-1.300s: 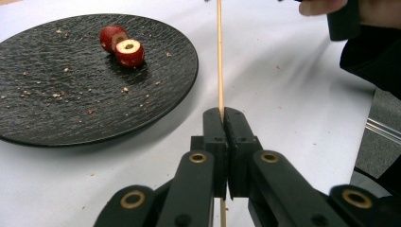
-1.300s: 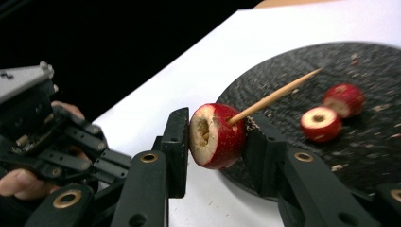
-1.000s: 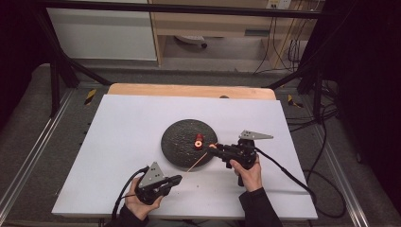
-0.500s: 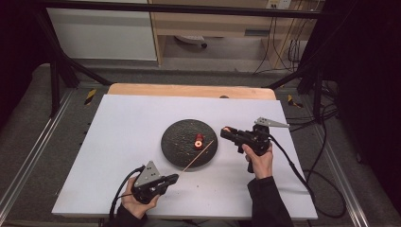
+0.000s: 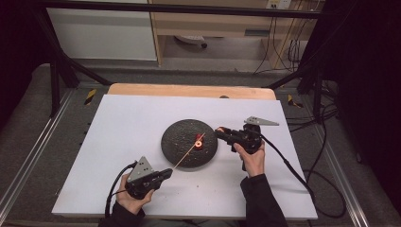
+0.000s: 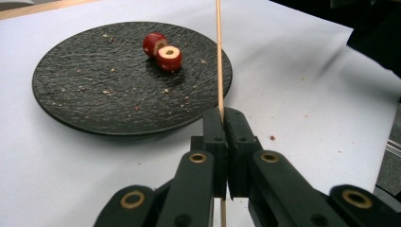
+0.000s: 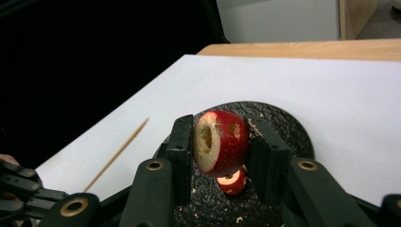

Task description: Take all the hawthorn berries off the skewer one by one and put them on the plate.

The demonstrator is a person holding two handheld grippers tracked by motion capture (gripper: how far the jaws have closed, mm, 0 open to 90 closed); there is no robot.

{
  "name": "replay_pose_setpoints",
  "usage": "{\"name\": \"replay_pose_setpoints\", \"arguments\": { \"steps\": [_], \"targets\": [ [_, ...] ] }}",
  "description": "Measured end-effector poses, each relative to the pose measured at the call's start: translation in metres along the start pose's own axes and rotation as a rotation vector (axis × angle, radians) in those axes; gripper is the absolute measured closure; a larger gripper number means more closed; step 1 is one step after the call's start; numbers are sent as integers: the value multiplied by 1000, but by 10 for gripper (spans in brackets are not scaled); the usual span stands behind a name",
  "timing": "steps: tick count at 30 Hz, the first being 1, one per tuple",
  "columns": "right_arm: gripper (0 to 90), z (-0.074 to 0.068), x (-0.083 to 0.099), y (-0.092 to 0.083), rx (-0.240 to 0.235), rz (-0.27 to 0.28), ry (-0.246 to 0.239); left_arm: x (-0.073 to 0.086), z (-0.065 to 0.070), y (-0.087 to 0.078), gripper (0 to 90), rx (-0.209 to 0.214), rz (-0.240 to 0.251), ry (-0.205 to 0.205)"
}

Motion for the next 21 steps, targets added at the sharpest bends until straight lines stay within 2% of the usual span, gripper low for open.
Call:
{"name": "replay_pose_setpoints", "arguments": {
  "steps": [5, 11, 21],
  "targets": [
    [658, -2, 18, 24, 0, -51, -1, 0, -2, -1, 883, -5, 2, -7],
    [658, -3, 39, 42, 3, -112, -2, 0, -4, 0, 883, -8, 1, -9],
    [658, -1, 70, 59, 20, -196, -10, 1, -6, 1, 883, -13, -4, -11]
  ]
}}
Point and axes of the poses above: each handheld gripper's, and its own axes: y roughly forward along the jaws, x roughly out of its underside, z roughly to its right, the point moved 6 cm from there along y, roughly forward along the jaws, and after that the axes turned 2 degrees about z, right-handed, at the moved point
